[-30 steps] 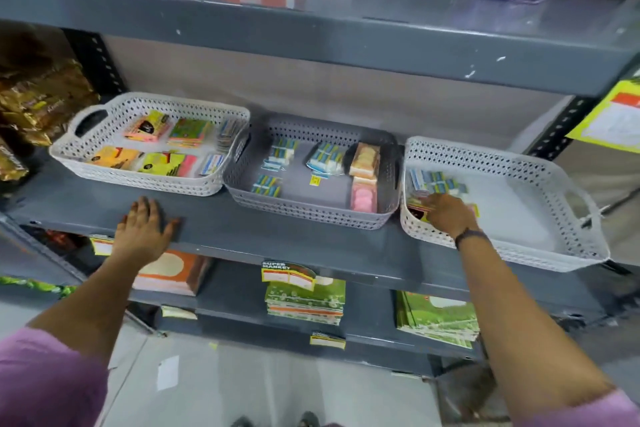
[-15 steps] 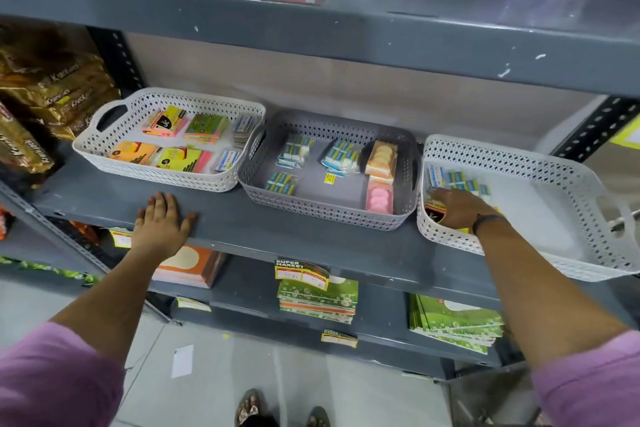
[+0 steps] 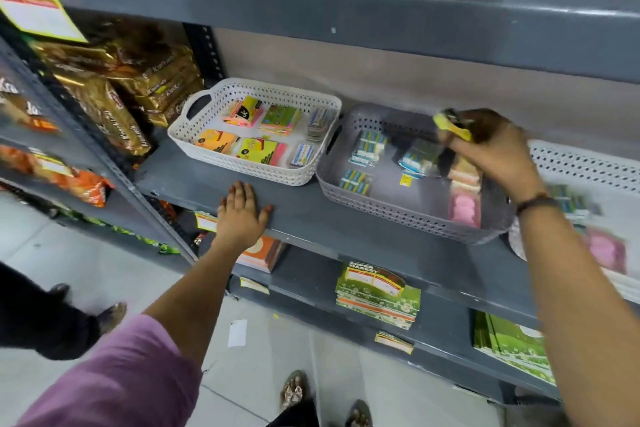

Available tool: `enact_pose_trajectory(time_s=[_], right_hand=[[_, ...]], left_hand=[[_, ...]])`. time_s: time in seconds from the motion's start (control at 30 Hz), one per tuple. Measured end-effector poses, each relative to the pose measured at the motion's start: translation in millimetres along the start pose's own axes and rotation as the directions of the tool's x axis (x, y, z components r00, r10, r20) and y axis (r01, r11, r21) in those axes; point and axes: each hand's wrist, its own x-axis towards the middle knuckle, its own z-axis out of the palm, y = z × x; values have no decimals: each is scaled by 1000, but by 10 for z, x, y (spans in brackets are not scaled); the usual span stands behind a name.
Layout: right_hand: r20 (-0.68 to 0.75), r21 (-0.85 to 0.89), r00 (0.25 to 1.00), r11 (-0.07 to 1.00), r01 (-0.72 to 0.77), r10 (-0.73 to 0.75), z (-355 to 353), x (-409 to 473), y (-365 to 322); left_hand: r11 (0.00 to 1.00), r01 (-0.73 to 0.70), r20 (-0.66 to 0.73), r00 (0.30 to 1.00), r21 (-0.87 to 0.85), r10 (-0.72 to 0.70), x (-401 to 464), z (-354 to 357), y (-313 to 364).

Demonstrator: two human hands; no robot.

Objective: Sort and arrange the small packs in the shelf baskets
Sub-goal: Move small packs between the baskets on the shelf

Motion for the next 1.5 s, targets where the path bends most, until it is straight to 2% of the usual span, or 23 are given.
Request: enact_pose_trajectory(time_s=[0.1, 0.23, 0.47, 0.6, 0.67, 0.77, 0.83, 0.93, 1.03, 1.17, 1.27, 1.33, 1.4, 1.5], right_hand=[[157, 12, 976, 989, 149, -149, 739, 207, -646], [333, -39, 894, 943, 331, -300, 1720, 424, -1232], [543, -184, 804, 900, 395, -242, 2871, 647, -1464], [695, -202, 693, 874, 443, -191, 3195, 639, -1415], [699, -194, 689, 878, 437, -189, 3217, 641, -1381], [659, -179, 710, 864, 470, -250, 3063, 606, -1315], [579, -122, 765, 898, 423, -282, 2849, 555, -1286], [367, 4, 870, 936, 351, -328, 2371, 431, -1174], [107, 22, 938, 944, 330, -331, 1743, 248, -899], [-181, -62, 965, 982, 181, -189, 853, -17, -245], [-297, -221, 953, 975, -4, -64, 262, -164, 352], [-338, -278, 940, 950, -144, 44, -39, -227, 705], [-358, -255, 914, 921, -294, 193, -276, -280, 966], [-195, -322, 897, 838, -441, 397, -403, -269, 1236]], left_hand=[[1000, 2, 4, 1000, -21, -2, 30, 9, -36], [999, 9, 8, 1000, -33, -9, 41, 29, -33], [999, 7, 7, 1000, -44, -7, 38, 59, 0], [999, 5, 14, 1000, -47, -5, 56, 71, -10], [999, 2, 18, 1000, -42, -1, 52, 65, -8], [999, -4, 17, 1000, -40, 5, 42, 66, -8], [999, -4, 5, 1000, -39, 5, 35, 68, -6], [999, -9, 7, 1000, -38, 10, 21, 72, -4], [999, -10, 2, 1000, -47, 10, 23, 66, 7], [999, -22, -6, 1000, -49, 22, 28, 83, -7], [999, -27, -63, 998, -29, 25, 46, 125, -12], [999, -26, -70, 997, -19, 24, 58, 139, -25], [999, -32, -70, 997, -29, 30, 67, 150, -27], [1000, -23, -58, 998, -22, 21, 75, 136, -57]])
